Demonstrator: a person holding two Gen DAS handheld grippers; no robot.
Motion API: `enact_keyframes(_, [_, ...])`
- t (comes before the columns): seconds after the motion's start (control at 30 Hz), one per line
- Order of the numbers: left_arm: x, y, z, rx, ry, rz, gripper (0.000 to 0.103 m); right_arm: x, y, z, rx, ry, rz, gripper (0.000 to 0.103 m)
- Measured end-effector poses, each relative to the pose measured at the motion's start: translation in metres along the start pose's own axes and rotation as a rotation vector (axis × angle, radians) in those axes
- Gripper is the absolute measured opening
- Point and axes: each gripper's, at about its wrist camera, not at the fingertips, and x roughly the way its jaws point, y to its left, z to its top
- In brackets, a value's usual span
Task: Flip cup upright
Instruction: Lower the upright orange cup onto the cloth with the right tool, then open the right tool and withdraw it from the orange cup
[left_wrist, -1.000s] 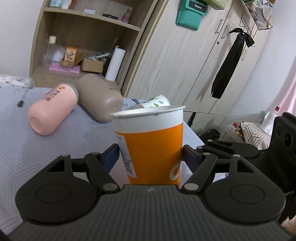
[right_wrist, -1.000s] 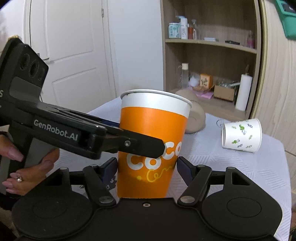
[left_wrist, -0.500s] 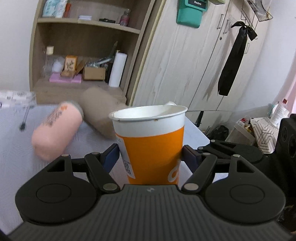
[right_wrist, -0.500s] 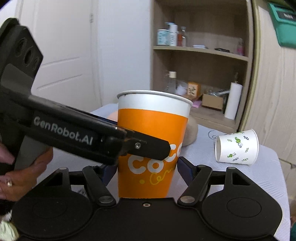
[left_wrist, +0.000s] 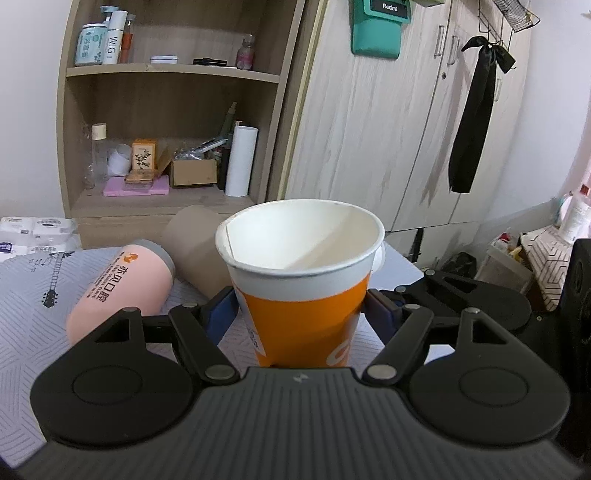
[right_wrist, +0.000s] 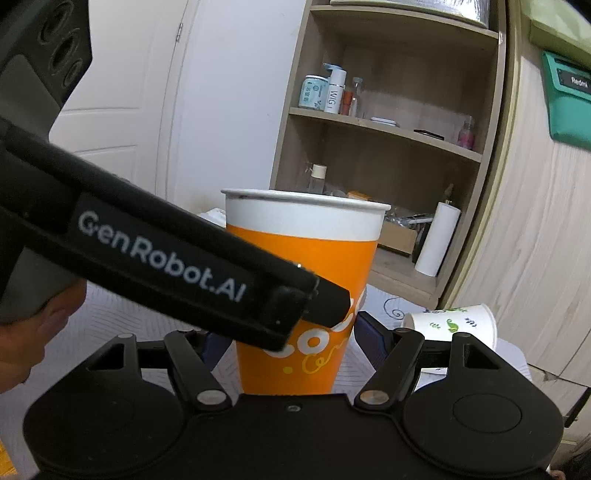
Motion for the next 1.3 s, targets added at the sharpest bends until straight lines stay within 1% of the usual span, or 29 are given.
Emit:
enact_keyframes(0.1, [0.000, 0.000, -0.001, -0.010, -0.018, -0.014, 0.074, -0.002, -0.010, -0.007, 0.048, -0.034, 0.041, 0.077])
enact_keyframes(0.23, [-0.002, -0.004, -0.004, 0.003, -0.028, -0.038, 0.074, -0.003, -0.018, -0.011, 0.069, -0.040, 0.060, 0.077])
enact_keyframes(0.37, [-0.005, -0.009, -0.007, 0.010, -0.026, -0.056, 0.074, -0.007, -0.020, -0.016, 0.061, -0.046, 0.066, 0.077])
enact_keyframes(0.63, [-0.002, -0.015, -0.013, -0.021, 0.014, -0.079, 0.077, -0.008, -0.020, -0.020, 0.064, -0.045, 0.056, 0.077])
enact_keyframes(0.8, [0.002, -0.013, -0.017, -0.068, 0.051, -0.072, 0.078, -0.005, -0.017, -0.021, 0.073, -0.030, 0.052, 0.078])
enact_keyframes(0.87, [0.005, -0.013, -0.017, -0.072, 0.073, -0.075, 0.079, -0.007, -0.018, -0.021, 0.082, -0.030, 0.057, 0.080])
enact_keyframes(0.93, [0.007, -0.014, -0.018, -0.068, 0.088, -0.070, 0.080, -0.009, -0.019, -0.022, 0.088, -0.030, 0.056, 0.081])
enact_keyframes(1.17, [-0.005, -0.015, -0.022, -0.085, 0.075, -0.047, 0.083, -0.019, -0.021, -0.029, 0.117, -0.034, 0.039, 0.081])
enact_keyframes(1.23, [-0.012, -0.015, -0.024, -0.084, 0.073, -0.032, 0.087, -0.023, -0.020, -0.031, 0.126, -0.033, 0.035, 0.081])
enact_keyframes(1.3, [-0.018, -0.016, -0.026, -0.084, 0.075, -0.012, 0.087, -0.028, -0.020, -0.033, 0.140, -0.037, 0.033, 0.081])
